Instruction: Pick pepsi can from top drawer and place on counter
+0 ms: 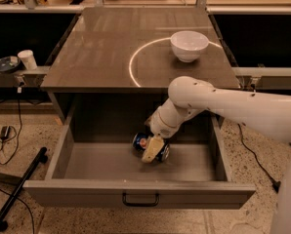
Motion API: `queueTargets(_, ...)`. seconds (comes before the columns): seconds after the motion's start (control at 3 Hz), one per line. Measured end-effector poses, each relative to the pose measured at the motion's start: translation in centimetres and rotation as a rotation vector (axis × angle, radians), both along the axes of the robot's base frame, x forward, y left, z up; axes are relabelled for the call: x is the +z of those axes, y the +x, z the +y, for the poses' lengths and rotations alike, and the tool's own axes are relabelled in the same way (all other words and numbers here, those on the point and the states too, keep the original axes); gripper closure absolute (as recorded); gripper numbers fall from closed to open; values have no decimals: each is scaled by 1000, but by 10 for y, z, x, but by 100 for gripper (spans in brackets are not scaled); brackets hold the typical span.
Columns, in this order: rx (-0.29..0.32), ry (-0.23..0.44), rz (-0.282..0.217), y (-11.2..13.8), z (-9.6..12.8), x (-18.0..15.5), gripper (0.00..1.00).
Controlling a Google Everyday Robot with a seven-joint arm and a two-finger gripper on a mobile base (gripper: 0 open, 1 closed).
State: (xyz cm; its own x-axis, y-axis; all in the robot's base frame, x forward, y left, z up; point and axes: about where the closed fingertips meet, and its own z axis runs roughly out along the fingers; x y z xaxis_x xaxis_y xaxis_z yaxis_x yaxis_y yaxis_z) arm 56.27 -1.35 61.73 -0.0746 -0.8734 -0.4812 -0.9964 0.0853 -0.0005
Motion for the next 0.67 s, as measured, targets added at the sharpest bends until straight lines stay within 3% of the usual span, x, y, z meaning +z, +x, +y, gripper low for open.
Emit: queueTargets(0.67, 0, 0, 0, 0, 0, 0, 65)
